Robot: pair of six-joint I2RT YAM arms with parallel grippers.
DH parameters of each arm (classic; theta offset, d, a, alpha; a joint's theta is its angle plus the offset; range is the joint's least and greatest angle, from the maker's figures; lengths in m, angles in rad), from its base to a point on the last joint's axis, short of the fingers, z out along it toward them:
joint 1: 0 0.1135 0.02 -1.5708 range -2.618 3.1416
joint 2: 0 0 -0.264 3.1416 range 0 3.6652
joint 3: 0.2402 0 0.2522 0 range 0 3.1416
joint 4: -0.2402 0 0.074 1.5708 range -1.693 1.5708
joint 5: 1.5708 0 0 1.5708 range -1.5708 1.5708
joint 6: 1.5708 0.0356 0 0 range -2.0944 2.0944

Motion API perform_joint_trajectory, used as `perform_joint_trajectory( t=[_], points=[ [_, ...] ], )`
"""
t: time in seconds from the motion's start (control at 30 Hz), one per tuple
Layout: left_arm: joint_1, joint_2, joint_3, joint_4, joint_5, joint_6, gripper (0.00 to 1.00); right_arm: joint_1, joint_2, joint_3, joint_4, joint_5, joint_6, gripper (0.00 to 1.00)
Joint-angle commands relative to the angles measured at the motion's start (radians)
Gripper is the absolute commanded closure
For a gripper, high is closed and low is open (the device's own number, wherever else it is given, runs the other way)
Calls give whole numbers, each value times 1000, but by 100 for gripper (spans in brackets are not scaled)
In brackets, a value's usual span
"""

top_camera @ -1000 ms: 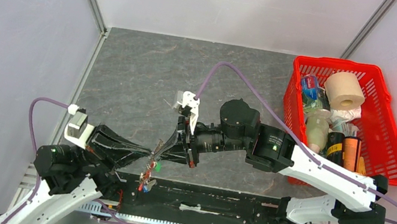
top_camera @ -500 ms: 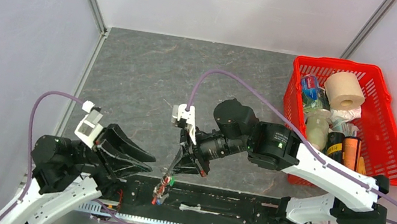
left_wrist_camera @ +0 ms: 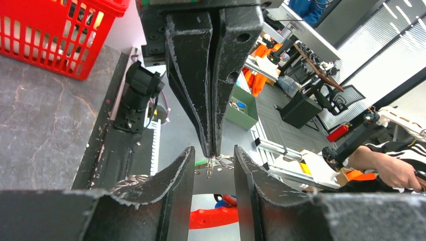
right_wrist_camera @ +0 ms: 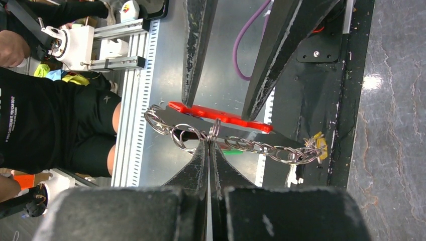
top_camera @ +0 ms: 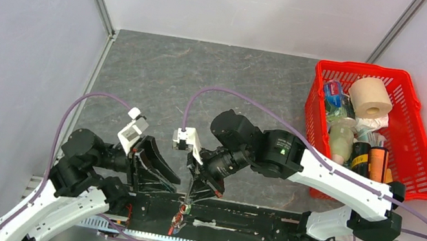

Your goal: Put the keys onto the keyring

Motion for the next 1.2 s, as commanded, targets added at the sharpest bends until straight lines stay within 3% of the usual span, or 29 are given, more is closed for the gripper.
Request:
perform_joint_trajectory(
  t=[0.0,0.3,1.17],
  points=[
    [-1,24,22,-61,82,14,59,0,-14,38,20,-20,-17,100],
    [-1,31,28,-152,85,65,59,-5,24,67,20,-17,-16,100],
    [-1,27,15,-157,119,86,68,-22,92,108,32,-29,7,100]
  ],
)
